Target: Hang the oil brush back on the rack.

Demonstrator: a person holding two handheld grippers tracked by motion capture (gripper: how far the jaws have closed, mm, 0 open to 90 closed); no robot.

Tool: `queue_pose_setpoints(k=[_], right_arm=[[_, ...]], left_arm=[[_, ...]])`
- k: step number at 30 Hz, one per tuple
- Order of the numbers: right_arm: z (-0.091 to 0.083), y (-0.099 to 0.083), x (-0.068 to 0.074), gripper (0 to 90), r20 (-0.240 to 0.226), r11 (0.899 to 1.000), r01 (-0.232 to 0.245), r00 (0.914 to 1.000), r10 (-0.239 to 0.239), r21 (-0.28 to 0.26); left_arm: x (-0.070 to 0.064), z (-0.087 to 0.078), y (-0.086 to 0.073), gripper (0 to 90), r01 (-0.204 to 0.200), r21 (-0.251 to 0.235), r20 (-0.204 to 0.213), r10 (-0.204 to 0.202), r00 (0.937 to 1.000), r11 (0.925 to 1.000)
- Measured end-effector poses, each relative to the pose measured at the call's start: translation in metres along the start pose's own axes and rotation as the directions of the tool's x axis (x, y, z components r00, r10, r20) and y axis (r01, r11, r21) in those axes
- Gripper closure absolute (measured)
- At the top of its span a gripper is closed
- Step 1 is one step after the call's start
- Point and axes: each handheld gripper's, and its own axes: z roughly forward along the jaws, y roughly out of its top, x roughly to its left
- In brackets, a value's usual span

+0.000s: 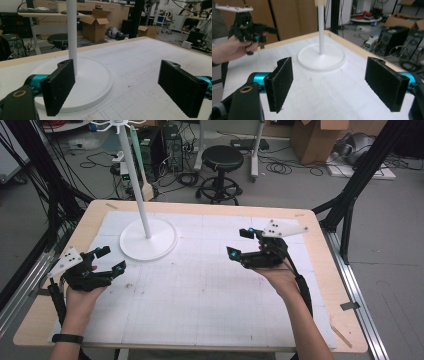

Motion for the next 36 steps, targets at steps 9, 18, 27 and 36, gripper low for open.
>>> queue_pose_setpoints(k=[9, 18, 27, 36], right_arm=[[-0.035, -0.054, -0.007, 20.6, 0.046, 0.999, -0.044, 0.9979, 0.044, 0.001], [-0.061, -0.086, -0.008, 19.6, 0.092, 0.999, -0.053, 0.9944, 0.053, -0.003], [-0.081, -0.114, -0.019, 18.5, 0.133, 0.997, -0.080, 0.9878, 0.081, -0.013], [-0.089, -0.130, -0.032, 16.2, 0.216, 0.989, -0.146, 0.9647, 0.151, -0.041]], left_arm=[[0.002, 0.004, -0.001, 14.8, -0.003, 0.001, -0.006, 0.003, 1.0000, 1.0000], [0.003, 0.006, 0.000, 14.8, -0.006, 0.002, -0.011, 0.006, 0.9999, 1.0000], [0.000, 0.005, 0.000, 14.8, -0.033, 0.014, -0.024, 0.033, 0.9992, 0.9994], [-0.001, 0.007, -0.002, 14.6, -0.037, 0.025, -0.026, 0.037, 0.9990, 0.9990]])
